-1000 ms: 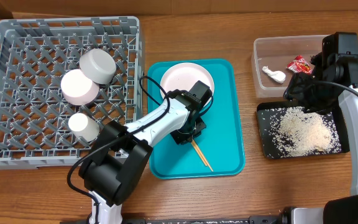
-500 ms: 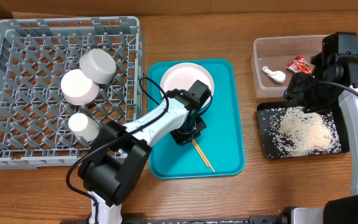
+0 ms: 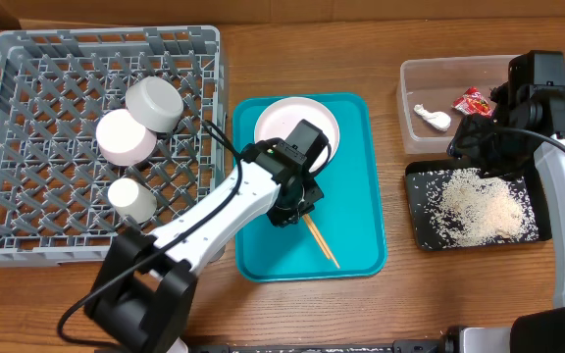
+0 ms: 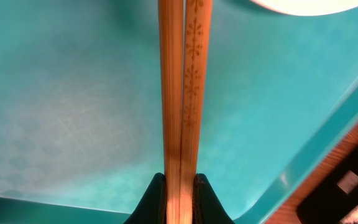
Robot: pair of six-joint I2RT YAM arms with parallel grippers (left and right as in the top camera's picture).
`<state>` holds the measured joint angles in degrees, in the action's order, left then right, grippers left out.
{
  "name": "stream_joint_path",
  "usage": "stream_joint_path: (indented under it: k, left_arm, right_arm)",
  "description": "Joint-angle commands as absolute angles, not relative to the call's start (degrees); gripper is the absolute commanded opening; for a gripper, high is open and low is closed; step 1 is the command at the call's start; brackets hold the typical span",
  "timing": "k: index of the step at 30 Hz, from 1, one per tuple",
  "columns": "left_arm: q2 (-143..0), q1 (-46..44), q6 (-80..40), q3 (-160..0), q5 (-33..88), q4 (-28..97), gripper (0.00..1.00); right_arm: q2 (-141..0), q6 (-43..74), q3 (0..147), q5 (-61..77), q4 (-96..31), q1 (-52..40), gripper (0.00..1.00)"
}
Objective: Sort waste into correct bins and load items into the dishwasher
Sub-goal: 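Insert the chopsticks upright into the dish rack with the left gripper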
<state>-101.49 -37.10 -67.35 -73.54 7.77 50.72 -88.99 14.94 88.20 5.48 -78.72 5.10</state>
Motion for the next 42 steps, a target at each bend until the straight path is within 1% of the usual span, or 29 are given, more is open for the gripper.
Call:
stream_joint_path:
  k: [1,5,7,8,9,12,13,14,17,20,22,25,31,40,42]
  left_arm:
    - [-95.5,-37.0,-61.3,-73.4,2.2,51.0,0.04]
    - [-89.2,-34.9,-52.4,-73.8,-5.0,51.1,0.04]
    - [-85.9,-30.8,-42.0,-75.2,-6.9,50.7,0.04]
    - [-85.5,-29.9,-39.2,-75.6,-7.1,50.5,0.04]
    - [-84.7,-27.3,-31.4,-76.9,-7.0,50.3,0.04]
    - [-84.3,-21.3,-19.4,-80.6,-7.0,51.9,0.04]
    - [-84.3,-20.0,-17.7,-81.4,-7.0,52.4,0.04]
    - [-84.3,-16.5,-14.0,-83.3,-7.0,53.3,0.04]
    - [-84.3,-10.4,-9.6,-85.7,-6.5,53.9,0.04]
    - [-85.1,-5.9,-6.9,-86.1,-6.3,52.9,0.04]
    - [-86.4,-5.2,-5.6,-86.1,-6.4,53.0,0.04]
    - [-89.9,-5.3,-4.9,-86.0,-5.5,53.1,0.04]
    - [-97.7,-5.5,-5.2,-86.0,1.5,53.3,0.04]
    - [-107.2,-6.4,-6.4,-86.0,1.5,53.8,0.04]
    - [-108.2,-6.4,-6.4,-86.0,1.5,54.0,0.07]
  right_arm:
    - [-87.4,14.6,89.7,4.5,-78.6,5.1,0.62]
    - [-87.4,14.6,89.7,4.6,-78.6,5.1,0.62]
    - [-87.4,14.6,89.7,4.6,-78.5,5.1,0.62]
    - [-87.4,14.6,89.7,4.6,-78.5,5.1,0.62]
    - [-87.4,14.6,89.7,4.6,-78.5,5.1,0.62]
    - [-87.4,14.6,89.7,4.6,-78.6,5.1,0.62]
    - [-87.4,14.6,89.7,4.6,-78.5,5.1,0.62]
    - [-87.4,14.6,89.7,4.6,-78.5,5.1,0.62]
    - [-87.4,14.6,89.7,4.6,-78.6,5.1,0.62]
    - [-87.4,14.6,89.7,4.6,-78.5,5.1,0.63]
    - [-87.4,14.6,89.7,4.6,-78.5,5.1,0.63]
    - [-87.4,14.6,89.7,4.6,-78.5,5.1,0.62]
    - [-87.4,14.6,89.7,4.6,-78.6,5.1,0.62]
    - [-87.4,14.6,89.7,4.6,-78.6,5.1,0.63]
    - [-87.4,14.6,89.7,4.6,-78.7,5.1,0.62]
